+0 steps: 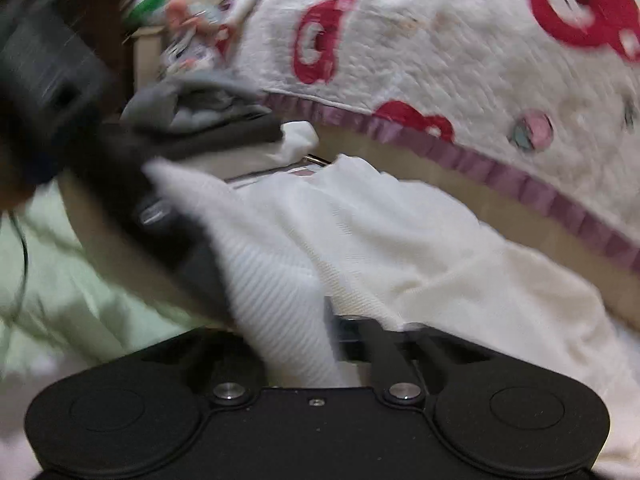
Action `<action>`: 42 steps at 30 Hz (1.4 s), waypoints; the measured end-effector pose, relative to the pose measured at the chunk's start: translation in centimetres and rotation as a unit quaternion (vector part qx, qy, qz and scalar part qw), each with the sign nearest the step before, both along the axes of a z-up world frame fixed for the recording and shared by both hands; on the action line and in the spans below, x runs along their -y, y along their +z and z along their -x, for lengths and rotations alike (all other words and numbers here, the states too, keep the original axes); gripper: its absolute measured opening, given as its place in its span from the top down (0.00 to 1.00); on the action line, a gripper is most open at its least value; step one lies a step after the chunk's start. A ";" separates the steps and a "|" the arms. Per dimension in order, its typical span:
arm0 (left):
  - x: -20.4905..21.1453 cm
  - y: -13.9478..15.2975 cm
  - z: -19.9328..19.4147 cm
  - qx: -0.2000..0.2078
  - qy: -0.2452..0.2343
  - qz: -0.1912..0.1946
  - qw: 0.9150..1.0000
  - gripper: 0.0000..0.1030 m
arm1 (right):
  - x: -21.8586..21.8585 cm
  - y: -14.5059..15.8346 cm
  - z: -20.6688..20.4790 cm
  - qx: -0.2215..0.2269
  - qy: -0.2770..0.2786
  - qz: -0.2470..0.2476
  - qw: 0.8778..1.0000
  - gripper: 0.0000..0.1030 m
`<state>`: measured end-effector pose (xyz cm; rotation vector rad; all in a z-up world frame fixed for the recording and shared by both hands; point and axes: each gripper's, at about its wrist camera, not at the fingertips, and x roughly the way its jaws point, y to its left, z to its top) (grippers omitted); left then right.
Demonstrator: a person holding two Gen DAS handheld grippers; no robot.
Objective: Fold clothes
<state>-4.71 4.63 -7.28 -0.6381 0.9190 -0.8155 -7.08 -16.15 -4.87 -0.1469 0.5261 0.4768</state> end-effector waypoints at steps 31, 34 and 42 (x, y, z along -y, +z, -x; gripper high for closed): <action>4.1 -5.5 -9.4 0.003 0.095 -0.121 0.988 0.37 | 28.7 -2.8 -4.9 -0.173 -0.399 -0.101 0.895 0.90; 5.0 -6.5 -10.7 -0.008 0.108 -0.135 0.985 0.37 | 27.8 -2.3 -5.1 -0.154 -0.384 -0.087 0.906 0.90; 4.3 -8.3 -11.7 -0.017 0.152 -0.119 0.981 0.35 | 27.8 -0.7 -4.1 -0.076 -0.306 -0.190 0.930 0.90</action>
